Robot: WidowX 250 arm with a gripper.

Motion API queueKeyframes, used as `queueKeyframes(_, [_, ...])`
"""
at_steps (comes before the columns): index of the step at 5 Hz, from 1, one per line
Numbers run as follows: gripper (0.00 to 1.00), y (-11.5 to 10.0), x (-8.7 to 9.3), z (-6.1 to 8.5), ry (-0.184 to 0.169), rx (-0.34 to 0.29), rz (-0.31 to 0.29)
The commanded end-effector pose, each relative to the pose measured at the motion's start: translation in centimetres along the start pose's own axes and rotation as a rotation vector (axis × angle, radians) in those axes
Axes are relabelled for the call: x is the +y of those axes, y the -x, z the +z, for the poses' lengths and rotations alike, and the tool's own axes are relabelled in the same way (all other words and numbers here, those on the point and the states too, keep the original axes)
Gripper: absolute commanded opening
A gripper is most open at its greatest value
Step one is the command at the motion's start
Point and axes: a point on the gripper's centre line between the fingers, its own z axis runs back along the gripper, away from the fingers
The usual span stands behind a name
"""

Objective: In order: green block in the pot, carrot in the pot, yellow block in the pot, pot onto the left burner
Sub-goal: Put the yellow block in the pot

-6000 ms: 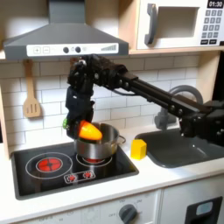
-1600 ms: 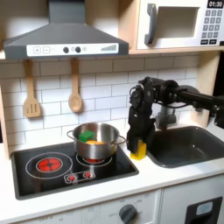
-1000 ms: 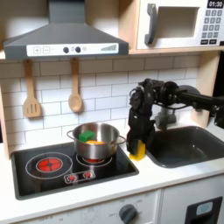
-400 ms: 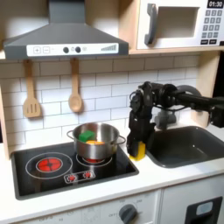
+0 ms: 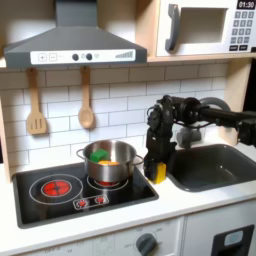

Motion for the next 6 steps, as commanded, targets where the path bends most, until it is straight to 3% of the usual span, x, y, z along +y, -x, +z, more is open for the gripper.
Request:
queueKeyframes(1, [1.00,0.09,0.21,-0.33,0.003,-0.004,0.010])
queueKeyframes(3, [1.00,0.55,0.70,-0.74,0.002,0.010,0.024])
queueKeyframes(4, [0.12,0.52,0.32,-0.75,0.013,0.009,0.016])
queueKeyframes(5, [0.00,0.56,0.13,-0.35,0.021,0.006,0.016])
queueKeyframes(6, [0.00,0.52,0.13,0.07,0.025,0.001,0.017])
